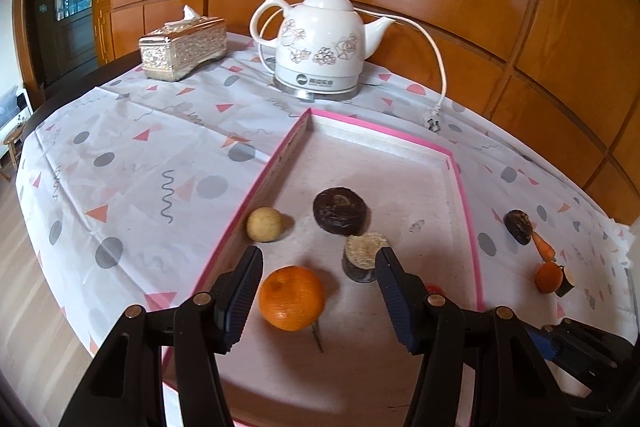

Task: Organize fruits
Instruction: 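Carry the yellow potato into the pink tray and open the right gripper, then move both grippers from the tray back toward the remaining produce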

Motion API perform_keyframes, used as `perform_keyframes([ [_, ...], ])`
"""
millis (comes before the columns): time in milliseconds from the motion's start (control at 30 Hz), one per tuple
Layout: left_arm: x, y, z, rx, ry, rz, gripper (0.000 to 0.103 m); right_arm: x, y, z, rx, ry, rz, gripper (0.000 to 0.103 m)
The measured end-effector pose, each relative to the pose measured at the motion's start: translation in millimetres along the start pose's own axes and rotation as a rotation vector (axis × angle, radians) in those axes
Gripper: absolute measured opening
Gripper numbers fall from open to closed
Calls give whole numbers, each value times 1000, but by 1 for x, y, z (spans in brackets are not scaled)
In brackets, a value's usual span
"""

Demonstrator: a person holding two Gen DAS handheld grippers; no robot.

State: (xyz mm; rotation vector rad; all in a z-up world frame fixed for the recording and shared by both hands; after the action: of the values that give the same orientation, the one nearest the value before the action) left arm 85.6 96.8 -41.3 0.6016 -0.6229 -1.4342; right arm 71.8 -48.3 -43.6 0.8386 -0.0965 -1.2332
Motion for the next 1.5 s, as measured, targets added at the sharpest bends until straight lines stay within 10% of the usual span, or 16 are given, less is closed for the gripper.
perform_keyframes([
  [1500,113,6,13,9,-170,-244,59,125,-18,65,169,-270,-333,32],
])
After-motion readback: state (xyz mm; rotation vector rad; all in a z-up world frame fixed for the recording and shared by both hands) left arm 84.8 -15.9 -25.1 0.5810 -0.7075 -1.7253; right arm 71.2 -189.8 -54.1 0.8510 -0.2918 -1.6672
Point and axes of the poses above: each gripper's, at about its wrist camera, not at the fingertips, and z roughly against the way its jaws point, x to its right, y to its top, the point moved 3 cm from there along -z, roughly the way its jaws point, and after that the axes turned 12 degrees about -z, right-handed, at the moved point
